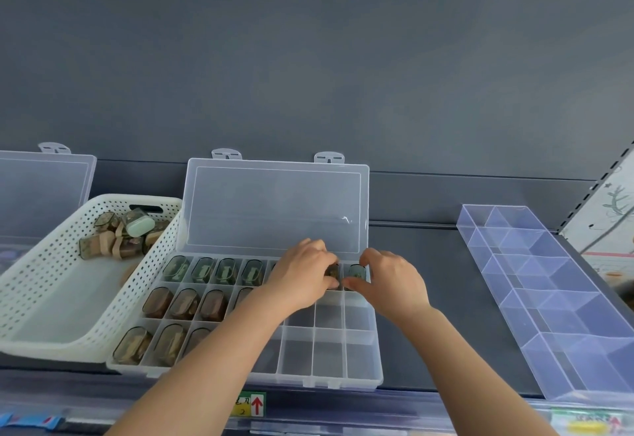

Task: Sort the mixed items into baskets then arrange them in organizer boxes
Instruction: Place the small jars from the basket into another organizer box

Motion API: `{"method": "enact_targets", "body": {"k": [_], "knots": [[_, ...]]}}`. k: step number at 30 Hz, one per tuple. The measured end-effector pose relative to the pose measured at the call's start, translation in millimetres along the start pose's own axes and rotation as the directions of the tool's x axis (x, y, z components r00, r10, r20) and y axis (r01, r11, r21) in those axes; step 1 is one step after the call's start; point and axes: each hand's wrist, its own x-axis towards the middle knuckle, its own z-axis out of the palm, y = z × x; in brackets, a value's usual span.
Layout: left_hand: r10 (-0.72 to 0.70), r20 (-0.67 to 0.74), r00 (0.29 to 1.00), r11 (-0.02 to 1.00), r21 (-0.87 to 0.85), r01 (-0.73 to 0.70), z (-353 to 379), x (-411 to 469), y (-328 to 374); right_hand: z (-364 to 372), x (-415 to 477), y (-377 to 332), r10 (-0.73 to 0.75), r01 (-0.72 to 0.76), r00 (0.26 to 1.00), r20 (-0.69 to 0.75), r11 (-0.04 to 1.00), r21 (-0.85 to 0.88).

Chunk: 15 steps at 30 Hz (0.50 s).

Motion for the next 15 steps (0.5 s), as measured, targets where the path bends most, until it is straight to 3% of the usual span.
{"method": "enact_targets", "body": {"k": [9, 15], "knots": [[-0.004, -0.047, 0.999, 1.000, 0.007, 0.005, -9, -7, -8, -5, 4, -13, -0.067, 0.069, 0.996, -0.059, 0.997, 0.020], [-0.137, -0.188, 0.973, 0.983, 0.093, 0.156, -44, -36, -49, -6, 19, -61, -0.237, 0.241, 0.969, -0.063, 0.969, 0.058]]}}
